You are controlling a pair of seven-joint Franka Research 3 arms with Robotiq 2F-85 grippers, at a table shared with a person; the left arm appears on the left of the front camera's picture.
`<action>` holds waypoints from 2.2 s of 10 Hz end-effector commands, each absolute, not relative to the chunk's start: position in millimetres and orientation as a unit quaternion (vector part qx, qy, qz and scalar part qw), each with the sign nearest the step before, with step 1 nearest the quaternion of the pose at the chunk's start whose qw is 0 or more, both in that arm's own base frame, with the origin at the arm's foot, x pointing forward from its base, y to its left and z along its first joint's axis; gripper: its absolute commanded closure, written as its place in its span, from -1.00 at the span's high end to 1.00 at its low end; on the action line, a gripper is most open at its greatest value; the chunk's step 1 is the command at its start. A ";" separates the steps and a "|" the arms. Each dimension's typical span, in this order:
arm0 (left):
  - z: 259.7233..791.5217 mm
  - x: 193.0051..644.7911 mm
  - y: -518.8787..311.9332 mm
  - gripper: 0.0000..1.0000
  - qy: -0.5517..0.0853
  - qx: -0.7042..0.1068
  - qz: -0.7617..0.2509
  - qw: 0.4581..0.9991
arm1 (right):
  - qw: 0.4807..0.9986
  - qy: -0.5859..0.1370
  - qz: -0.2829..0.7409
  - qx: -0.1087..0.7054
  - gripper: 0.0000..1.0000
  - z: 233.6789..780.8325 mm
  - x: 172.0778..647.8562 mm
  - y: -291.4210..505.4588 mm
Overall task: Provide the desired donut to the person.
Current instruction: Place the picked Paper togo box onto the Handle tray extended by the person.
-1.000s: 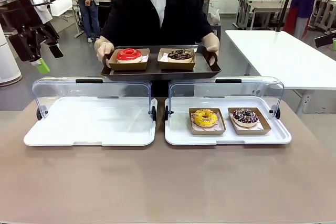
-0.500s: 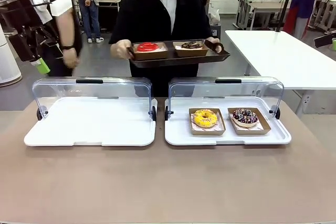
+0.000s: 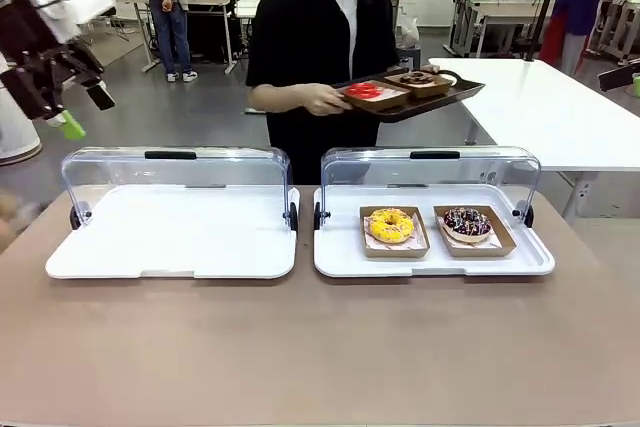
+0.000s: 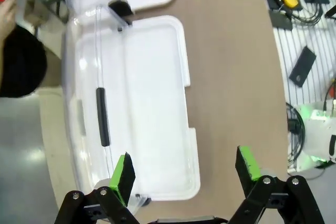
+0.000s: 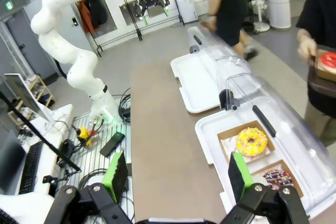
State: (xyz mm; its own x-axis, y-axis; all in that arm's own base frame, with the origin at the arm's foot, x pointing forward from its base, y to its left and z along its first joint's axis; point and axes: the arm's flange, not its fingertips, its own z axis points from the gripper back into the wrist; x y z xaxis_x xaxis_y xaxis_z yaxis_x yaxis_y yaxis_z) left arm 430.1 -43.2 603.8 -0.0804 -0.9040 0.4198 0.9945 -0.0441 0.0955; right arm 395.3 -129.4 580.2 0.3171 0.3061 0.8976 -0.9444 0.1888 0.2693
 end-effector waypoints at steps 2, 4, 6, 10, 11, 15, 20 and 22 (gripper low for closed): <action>576.2 388.4 39.9 1.00 -0.349 -0.225 -0.675 0.610 | 0.676 -0.367 0.459 0.445 1.00 581.7 395.2 -128.4; 562.9 367.3 74.8 1.00 -0.409 -0.249 -0.635 0.606 | 0.676 -0.367 0.459 0.445 1.00 581.7 395.2 -128.4; 554.8 366.9 110.7 1.00 -0.436 -0.319 -0.574 0.615 | 0.676 -0.367 0.459 0.445 1.00 581.7 395.2 -128.4; 565.9 370.2 138.9 1.00 -0.428 -0.341 -0.560 0.621 | 0.676 -0.367 0.459 0.445 1.00 581.7 395.2 -128.4; 567.2 372.5 143.4 1.00 -0.429 -0.348 -0.557 0.620 | 0.676 -0.367 0.459 0.445 1.00 581.7 395.2 -128.4; 567.4 376.9 148.1 1.00 -0.419 -0.364 -0.552 0.622 | 0.676 -0.367 0.459 0.445 1.00 581.7 395.2 -128.4; 580.9 379.7 145.1 1.00 -0.417 -0.370 -0.547 0.624 | 0.676 -0.367 0.459 0.445 1.00 581.7 395.2 -128.4; 588.4 380.8 140.6 1.00 -0.400 -0.381 -0.559 0.618 | 0.676 -0.367 0.459 0.445 1.00 581.7 395.2 -128.4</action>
